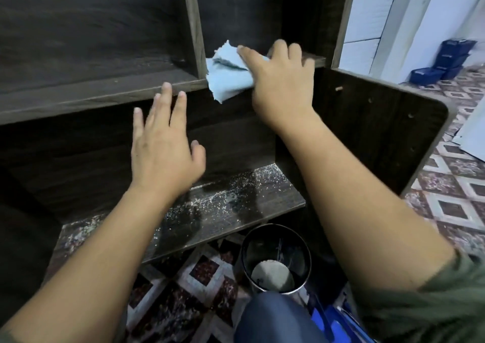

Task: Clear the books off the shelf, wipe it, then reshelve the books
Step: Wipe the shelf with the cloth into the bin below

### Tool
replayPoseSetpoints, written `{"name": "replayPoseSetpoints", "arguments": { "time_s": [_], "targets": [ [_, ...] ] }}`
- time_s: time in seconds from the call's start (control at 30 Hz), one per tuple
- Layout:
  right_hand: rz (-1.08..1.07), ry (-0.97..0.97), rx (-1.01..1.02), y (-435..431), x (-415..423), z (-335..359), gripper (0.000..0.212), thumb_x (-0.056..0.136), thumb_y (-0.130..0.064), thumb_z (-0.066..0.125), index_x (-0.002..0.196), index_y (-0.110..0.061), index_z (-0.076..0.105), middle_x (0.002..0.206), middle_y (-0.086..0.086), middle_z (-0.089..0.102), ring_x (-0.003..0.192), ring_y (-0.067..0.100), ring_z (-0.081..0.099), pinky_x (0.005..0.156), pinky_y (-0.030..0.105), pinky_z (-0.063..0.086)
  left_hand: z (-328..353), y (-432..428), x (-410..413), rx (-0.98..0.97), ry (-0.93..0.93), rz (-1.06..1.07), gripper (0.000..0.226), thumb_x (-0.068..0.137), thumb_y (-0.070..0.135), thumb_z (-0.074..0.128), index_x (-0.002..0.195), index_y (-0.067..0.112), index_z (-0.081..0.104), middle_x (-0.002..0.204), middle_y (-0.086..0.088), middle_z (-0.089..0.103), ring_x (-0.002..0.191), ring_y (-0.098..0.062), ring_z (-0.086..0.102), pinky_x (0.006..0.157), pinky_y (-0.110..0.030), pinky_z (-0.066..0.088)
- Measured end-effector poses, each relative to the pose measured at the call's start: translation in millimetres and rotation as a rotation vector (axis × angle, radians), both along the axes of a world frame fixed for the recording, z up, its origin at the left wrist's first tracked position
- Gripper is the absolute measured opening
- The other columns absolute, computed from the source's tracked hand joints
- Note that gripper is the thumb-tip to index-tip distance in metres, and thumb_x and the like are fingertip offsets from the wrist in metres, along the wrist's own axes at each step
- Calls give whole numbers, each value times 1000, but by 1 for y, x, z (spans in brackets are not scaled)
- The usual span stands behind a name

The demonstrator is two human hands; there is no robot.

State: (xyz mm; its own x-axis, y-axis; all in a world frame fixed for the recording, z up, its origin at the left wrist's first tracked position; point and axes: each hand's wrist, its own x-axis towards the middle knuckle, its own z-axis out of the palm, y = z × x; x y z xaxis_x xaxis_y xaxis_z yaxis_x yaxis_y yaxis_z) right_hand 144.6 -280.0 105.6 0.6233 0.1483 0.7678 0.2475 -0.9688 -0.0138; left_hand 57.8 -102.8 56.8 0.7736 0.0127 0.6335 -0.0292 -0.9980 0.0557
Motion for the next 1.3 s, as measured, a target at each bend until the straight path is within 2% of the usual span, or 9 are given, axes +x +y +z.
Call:
{"name": "replayPoseSetpoints", "arguments": {
  "time_s": [0.13, 0.27, 0.37, 0.6, 0.83, 0.9, 1.0, 1.2, 1.3],
  "targets": [
    [-85, -26, 126, 15, -29, -94, 60, 76, -12, 47, 130, -37, 54, 112, 9, 58, 85, 33, 50, 64, 36, 23, -63, 5, -23, -57, 72, -61, 67, 84, 18, 59, 146, 6, 38, 153, -12, 36, 144, -27, 28, 119, -51, 13],
    [-112, 335, 98, 14, -31, -185, 64, 81, -11, 57, 139, -36, 46, 129, 8, 53, 97, 34, 47, 70, 38, 29, -133, 8, -34, -18, 354, -107, 68, 91, 25, 51, 152, 16, 25, 160, -2, 19, 149, -19, 8, 121, -45, 3],
    [-127, 536, 66, 9, -22, -232, 63, 90, -10, 47, 146, -37, 34, 138, 7, 46, 111, 36, 42, 85, 42, 36, -185, 6, -35, -2, 475, -169, 69, 92, 28, 48, 154, 20, 19, 162, 0, 13, 149, -18, 3, 119, -39, -5],
    [-71, 563, 105, 5, 21, -265, 60, 91, -15, 49, 144, -42, 36, 133, 6, 50, 115, 35, 41, 92, 44, 37, -294, -27, -16, 107, 618, -469, 63, 69, 22, 72, 130, 15, 58, 140, -9, 52, 134, -28, 45, 108, -47, 37],
    [-50, 614, 216, -14, 36, -292, 66, 85, -19, 63, 143, -40, 40, 132, 4, 52, 118, 31, 41, 96, 43, 38, -395, -58, -9, 296, 773, -608, 45, 57, 33, 84, 97, 17, 71, 101, -3, 67, 96, -23, 66, 91, -35, 51],
    [-49, 628, 218, -15, 38, -292, 66, 85, -23, 65, 143, -39, 39, 133, 4, 52, 120, 30, 40, 97, 43, 37, -414, -62, -11, 338, 724, -621, 15, 70, 19, 68, 84, 18, 70, 82, -1, 64, 83, -21, 66, 95, -38, 50],
    [-20, 654, 181, -9, 36, -294, 67, 86, -25, 66, 144, -39, 37, 133, 4, 51, 123, 30, 38, 99, 42, 35, -423, -63, -8, 320, 657, -622, 25, 76, 5, 44, 65, 16, 64, 63, -3, 56, 63, -21, 61, 81, -35, 58],
    [-33, 648, 183, 1, 32, -285, 62, 82, -28, 68, 139, -36, 43, 129, 7, 51, 125, 29, 38, 108, 53, 23, -385, -49, -1, 290, 480, -618, 17, 70, 8, 45, 65, 16, 59, 63, -2, 52, 57, -19, 55, 51, -29, 44],
    [79, 702, 279, 8, 27, -277, 63, 85, -11, 57, 140, -38, 41, 125, 11, 44, 108, 36, 51, 94, 48, 39, -360, -34, -9, 263, 427, -626, 15, 71, 11, 47, 71, 14, 62, 67, -3, 53, 57, -20, 54, 50, -28, 44]
  ]
}}
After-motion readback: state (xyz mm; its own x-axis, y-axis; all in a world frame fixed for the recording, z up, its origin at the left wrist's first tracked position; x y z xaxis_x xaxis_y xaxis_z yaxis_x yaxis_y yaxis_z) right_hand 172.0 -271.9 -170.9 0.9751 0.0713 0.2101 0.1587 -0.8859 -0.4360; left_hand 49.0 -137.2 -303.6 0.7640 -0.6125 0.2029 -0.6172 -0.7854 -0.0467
